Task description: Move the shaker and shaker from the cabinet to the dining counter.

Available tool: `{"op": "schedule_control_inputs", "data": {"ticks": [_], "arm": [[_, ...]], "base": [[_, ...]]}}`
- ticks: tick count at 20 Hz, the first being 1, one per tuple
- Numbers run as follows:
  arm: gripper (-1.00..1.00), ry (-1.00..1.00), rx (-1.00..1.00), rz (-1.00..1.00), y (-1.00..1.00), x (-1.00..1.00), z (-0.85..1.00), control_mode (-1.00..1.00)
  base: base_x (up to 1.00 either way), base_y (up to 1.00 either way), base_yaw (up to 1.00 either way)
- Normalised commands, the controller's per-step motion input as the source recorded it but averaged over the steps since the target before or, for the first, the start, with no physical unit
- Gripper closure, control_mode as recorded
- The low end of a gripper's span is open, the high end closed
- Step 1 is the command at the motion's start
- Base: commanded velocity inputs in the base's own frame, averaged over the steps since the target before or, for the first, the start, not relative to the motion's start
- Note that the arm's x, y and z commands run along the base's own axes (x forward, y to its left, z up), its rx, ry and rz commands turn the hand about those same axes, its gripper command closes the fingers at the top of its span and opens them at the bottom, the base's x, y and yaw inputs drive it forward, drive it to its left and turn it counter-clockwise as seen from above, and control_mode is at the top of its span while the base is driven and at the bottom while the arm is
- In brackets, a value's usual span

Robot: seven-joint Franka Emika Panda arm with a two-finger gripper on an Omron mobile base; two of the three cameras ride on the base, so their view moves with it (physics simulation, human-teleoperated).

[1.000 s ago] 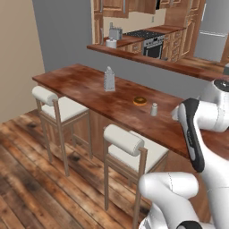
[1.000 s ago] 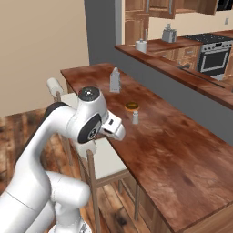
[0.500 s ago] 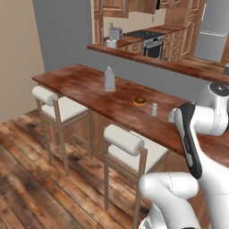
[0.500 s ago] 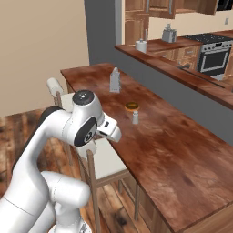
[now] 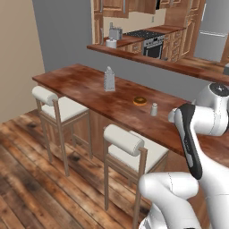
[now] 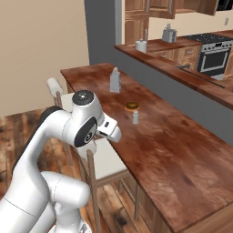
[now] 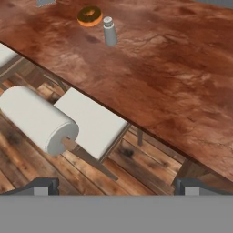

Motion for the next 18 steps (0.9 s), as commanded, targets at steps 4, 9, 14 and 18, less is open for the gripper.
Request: {"op": "schedule_control_inputs", "data": {"ticks": [4,9,14,18], "arm": [[-1.00,0.00,0.00,0.00,0.00,0.00,0.00,1.00],[-1.00,0.00,0.00,0.00,0.00,0.00,0.00,1.00],[-1.00,0.00,0.00,0.00,0.00,0.00,0.00,1.00],[-1.00,0.00,0.00,0.00,0.00,0.00,0.00,1.00]], "base": [[0.00,0.00,0.00],[0.00,0.00,0.00],[0.00,0.00,0.00],[-0.27,-0.06,-0.03]]}}
